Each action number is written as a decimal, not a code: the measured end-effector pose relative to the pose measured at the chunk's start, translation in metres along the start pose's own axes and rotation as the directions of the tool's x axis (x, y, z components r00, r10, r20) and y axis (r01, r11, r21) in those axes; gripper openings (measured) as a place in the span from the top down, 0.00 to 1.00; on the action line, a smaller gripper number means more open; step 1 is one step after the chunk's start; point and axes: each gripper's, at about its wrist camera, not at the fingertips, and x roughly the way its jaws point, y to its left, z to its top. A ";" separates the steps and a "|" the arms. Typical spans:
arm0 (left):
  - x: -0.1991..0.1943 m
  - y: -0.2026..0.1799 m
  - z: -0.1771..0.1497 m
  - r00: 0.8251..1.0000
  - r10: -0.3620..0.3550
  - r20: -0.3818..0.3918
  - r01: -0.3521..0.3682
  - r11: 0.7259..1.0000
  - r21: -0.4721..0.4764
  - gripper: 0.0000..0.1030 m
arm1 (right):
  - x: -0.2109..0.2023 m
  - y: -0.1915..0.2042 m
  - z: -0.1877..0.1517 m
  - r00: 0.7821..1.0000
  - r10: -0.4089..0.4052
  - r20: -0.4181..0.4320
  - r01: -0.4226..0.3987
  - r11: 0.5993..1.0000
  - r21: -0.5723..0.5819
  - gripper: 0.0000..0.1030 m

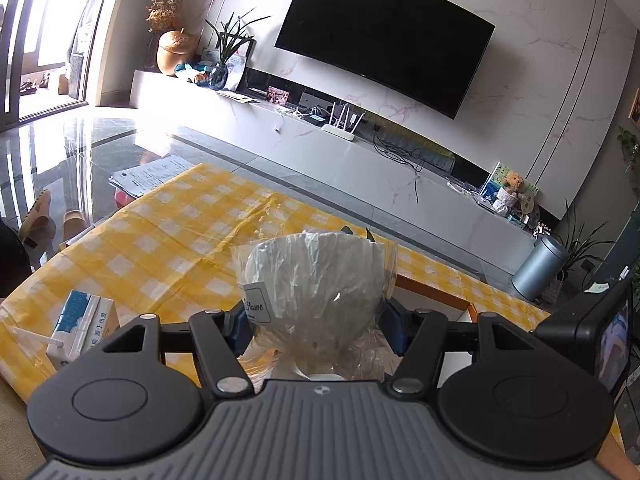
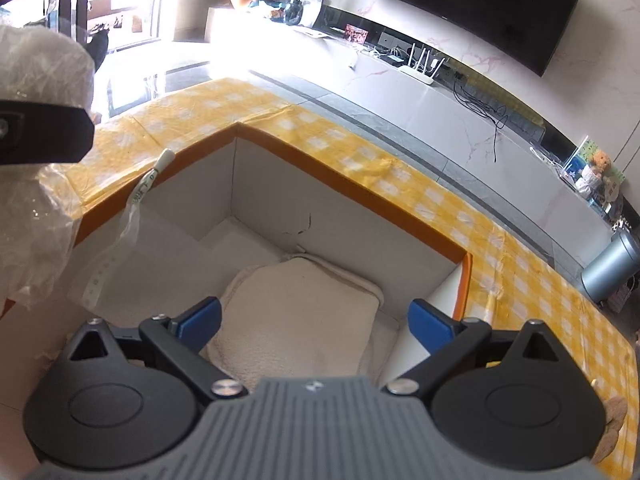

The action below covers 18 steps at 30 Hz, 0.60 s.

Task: Organize soft objects
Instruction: 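Lower the wrapped ball into the box and open the left tool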

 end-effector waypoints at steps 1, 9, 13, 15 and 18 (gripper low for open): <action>0.001 -0.002 0.000 1.000 -0.013 0.000 0.013 1.000 -0.001 0.31 | -0.005 -0.004 -0.004 1.000 0.012 0.010 -0.012 1.000 0.014 0.05; 0.026 -0.033 -0.012 1.000 0.007 -0.013 -0.005 0.995 0.102 0.31 | -0.006 -0.023 -0.017 0.998 0.047 0.045 -0.050 0.996 0.069 0.05; 0.045 -0.053 -0.012 0.997 0.066 -0.033 -0.058 0.976 0.208 0.32 | -0.015 -0.033 -0.021 0.993 0.087 0.076 -0.095 0.990 0.105 0.05; 0.054 -0.057 -0.011 0.997 0.064 -0.034 -0.055 0.976 0.213 0.32 | -0.020 -0.034 -0.020 0.993 0.076 0.089 -0.085 0.991 0.102 0.05; 0.069 -0.053 -0.012 0.993 0.097 -0.063 -0.082 0.975 0.208 0.32 | -0.027 -0.035 -0.020 0.992 0.061 0.112 -0.071 0.993 0.093 0.05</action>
